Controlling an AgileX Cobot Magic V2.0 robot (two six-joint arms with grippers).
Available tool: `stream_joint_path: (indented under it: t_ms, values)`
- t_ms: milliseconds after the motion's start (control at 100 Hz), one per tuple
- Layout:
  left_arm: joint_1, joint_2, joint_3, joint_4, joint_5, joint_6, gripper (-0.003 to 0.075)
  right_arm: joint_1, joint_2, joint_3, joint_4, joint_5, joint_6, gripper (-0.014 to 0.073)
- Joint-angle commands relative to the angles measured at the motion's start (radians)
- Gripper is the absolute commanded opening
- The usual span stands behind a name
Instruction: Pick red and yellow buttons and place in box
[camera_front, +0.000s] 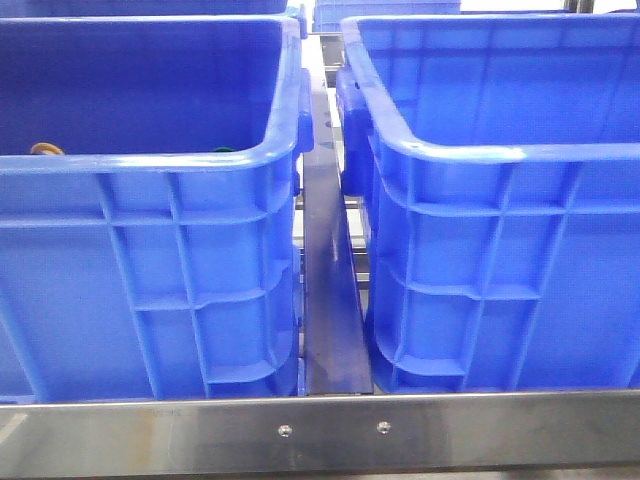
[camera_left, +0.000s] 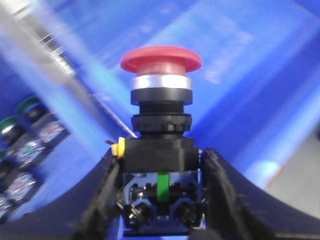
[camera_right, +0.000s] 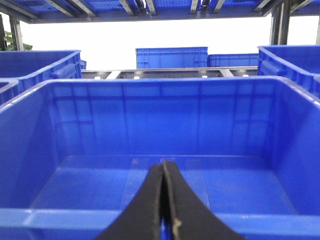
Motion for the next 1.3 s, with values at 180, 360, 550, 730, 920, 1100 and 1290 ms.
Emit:
stream_joint_path:
  t_ms: [180,360,550,730,920,1100,1290]
  values:
    - [-0.029,-0.031,-0.025,0.021,-0.047,0.005,-0.0019,0.001,-0.021,-0.079,-0.008,-0.101,0.081,-0.0067]
    - [-0.029,-0.031,-0.025,0.021,-0.047,0.005,-0.0019,0.001,0.032,-0.303,0.005,0.213,0.11,-0.0067]
    - [-0.029,-0.031,-0.025,0.021,-0.047,0.005,-0.0019,0.001,0.227,-0.583,0.13,0.584,0.112,-0.0067]
    - [-0.029,-0.031,-0.025,0.021,-0.047,0.005,-0.0019,0.001,0.452,-0.767,0.244,0.788,0.112,-0.0067]
    - [-0.029,-0.031,-0.025,0.021,-0.051,0.005,-0.0019,0.001,0.63,-0.821,0.411,0.816,0.104,-0.0067]
    - [-0.029,-0.031,-0.025,0.02,-0.051,0.005,-0.0019,0.002,0.752,-0.821,0.55,0.813,-0.042,-0.0001]
    - [-0.029,-0.031,-0.025,0.018,-0.051,0.005,-0.0019,0.002,0.8,-0.821,0.8,0.807,-0.216,0.0398]
